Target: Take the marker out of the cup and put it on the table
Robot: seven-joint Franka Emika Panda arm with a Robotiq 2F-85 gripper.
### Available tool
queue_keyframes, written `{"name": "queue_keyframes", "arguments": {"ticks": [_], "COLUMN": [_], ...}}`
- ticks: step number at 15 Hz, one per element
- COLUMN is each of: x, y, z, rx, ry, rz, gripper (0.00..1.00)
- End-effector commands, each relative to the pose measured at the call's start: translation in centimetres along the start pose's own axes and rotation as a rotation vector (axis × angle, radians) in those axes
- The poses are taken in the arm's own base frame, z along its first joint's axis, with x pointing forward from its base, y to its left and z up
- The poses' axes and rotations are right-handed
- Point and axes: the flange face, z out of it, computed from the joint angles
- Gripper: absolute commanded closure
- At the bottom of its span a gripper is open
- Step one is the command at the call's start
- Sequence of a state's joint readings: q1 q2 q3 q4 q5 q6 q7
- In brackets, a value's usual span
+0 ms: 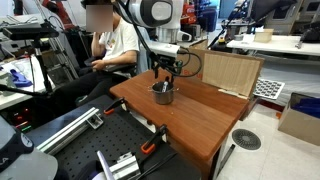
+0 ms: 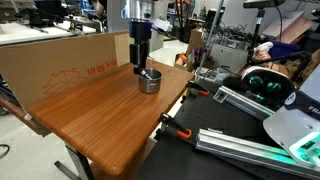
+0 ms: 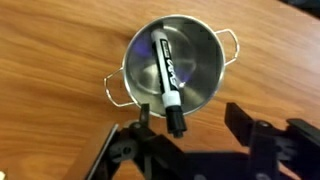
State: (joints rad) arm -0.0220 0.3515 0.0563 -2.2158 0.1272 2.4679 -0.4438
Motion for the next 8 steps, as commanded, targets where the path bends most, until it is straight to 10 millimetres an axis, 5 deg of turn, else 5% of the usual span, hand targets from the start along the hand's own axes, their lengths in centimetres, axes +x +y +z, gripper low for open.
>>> {"name": "queue_keyframes", "arguments": {"ticks": [1,8], "x": [0.82,1.29], "y": [0.41,0.85], "z": [0.13,-0.26], "rx": [0.011,0.015], "ry": [-0.035,-0.038], "rz": [0.013,0.022], "gripper": [0.49,0.99]}}
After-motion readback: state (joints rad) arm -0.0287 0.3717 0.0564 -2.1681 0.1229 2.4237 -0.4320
